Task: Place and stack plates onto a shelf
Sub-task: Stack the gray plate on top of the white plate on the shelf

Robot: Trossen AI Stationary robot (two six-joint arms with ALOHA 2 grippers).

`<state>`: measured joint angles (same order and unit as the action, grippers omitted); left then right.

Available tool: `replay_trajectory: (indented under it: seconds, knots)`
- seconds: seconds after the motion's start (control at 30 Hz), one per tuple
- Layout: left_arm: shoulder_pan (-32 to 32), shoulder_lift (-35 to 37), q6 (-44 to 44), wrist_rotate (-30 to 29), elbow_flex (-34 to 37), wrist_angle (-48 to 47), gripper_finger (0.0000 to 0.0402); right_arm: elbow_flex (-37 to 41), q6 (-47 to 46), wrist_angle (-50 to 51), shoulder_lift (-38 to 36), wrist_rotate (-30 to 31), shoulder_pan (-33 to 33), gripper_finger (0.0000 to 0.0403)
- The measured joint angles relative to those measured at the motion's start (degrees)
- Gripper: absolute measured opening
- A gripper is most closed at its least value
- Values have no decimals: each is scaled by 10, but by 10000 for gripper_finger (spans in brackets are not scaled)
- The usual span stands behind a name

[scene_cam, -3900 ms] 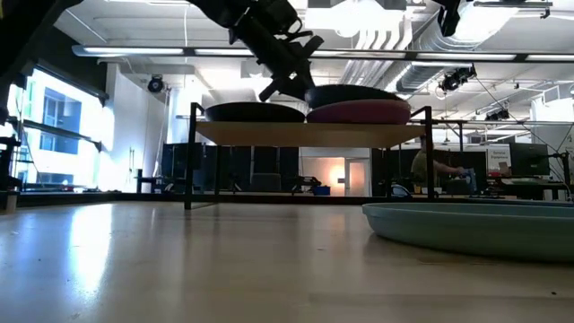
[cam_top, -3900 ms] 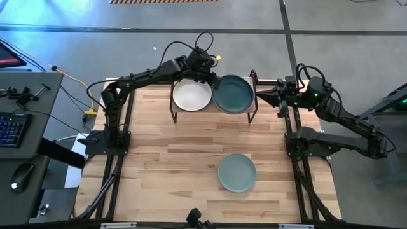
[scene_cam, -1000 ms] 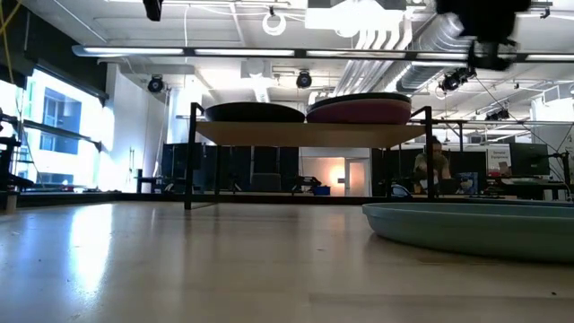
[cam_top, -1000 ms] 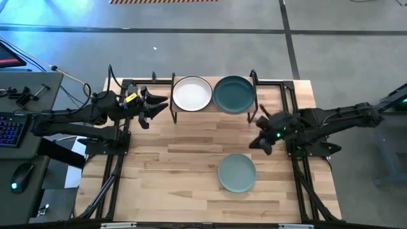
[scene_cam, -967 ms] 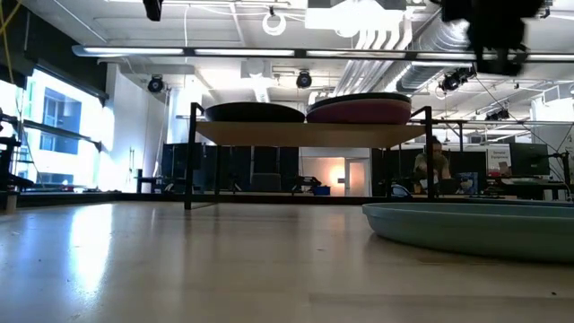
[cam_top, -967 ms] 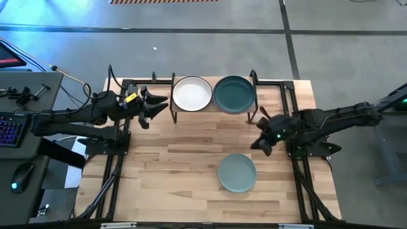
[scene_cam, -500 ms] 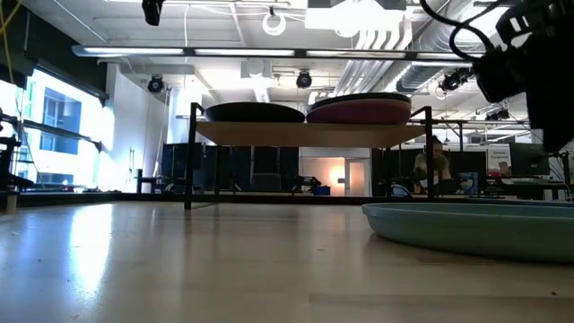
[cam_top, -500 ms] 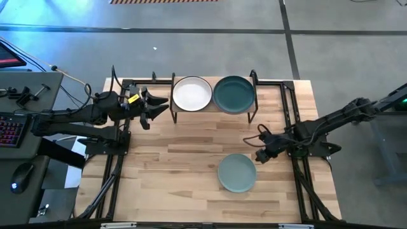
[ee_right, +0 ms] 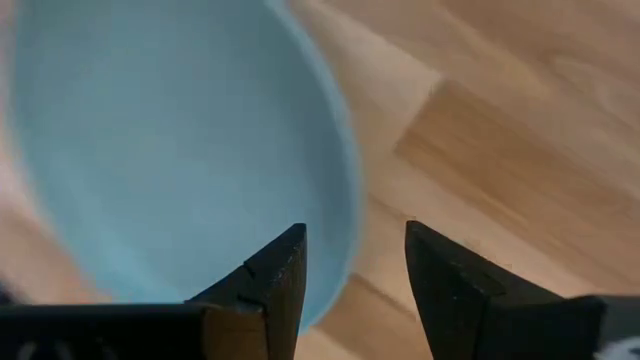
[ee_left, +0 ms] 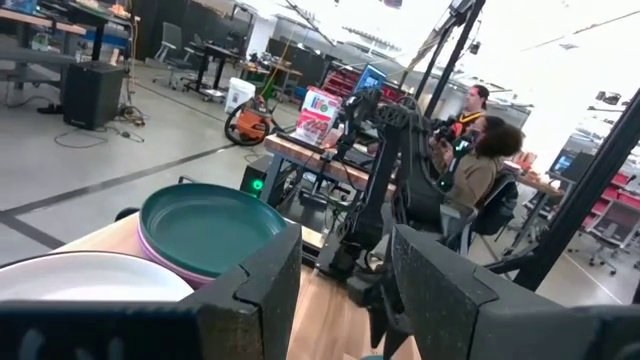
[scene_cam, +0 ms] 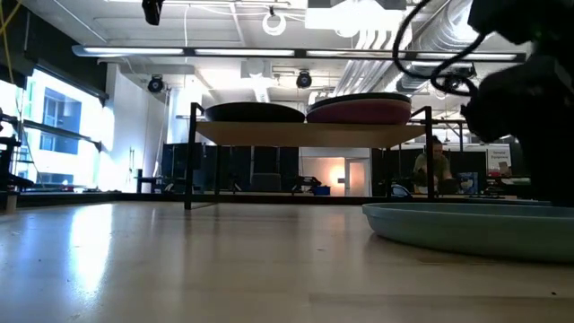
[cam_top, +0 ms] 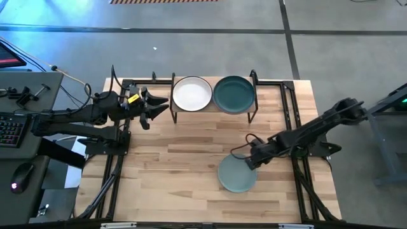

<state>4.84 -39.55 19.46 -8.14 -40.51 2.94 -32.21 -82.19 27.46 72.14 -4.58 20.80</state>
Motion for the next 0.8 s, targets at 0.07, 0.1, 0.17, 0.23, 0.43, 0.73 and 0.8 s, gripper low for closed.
replay_trajectory:
  seconds: [0.07, 0.1, 0.17, 0.23, 0.43, 0.73, 0.8]
  knots:
    - [0, 0, 0, 0, 0, 0, 147, 0, -7, 2, 21, 0, 0, 149]
    - [0, 0, 0, 0, 0, 0, 147, 0, -13, 1, 29, 0, 0, 149]
    - [0, 0, 0, 0, 0, 0, 147, 0, -17, -5, 43, 1, 0, 149]
    - [0, 0, 0, 0, 0, 0, 147, 0, -18, -20, 53, 1, 0, 149]
    - [0, 0, 0, 0, 0, -1, 147, -2, -26, -25, 77, 0, 0, 135]
    - [0, 1, -21, 0, 0, -1, 147, 0, -24, -10, 63, 5, 0, 10]
    - [0, 2, -26, 0, 0, -1, 147, 3, -19, -11, 42, 1, 0, 11]
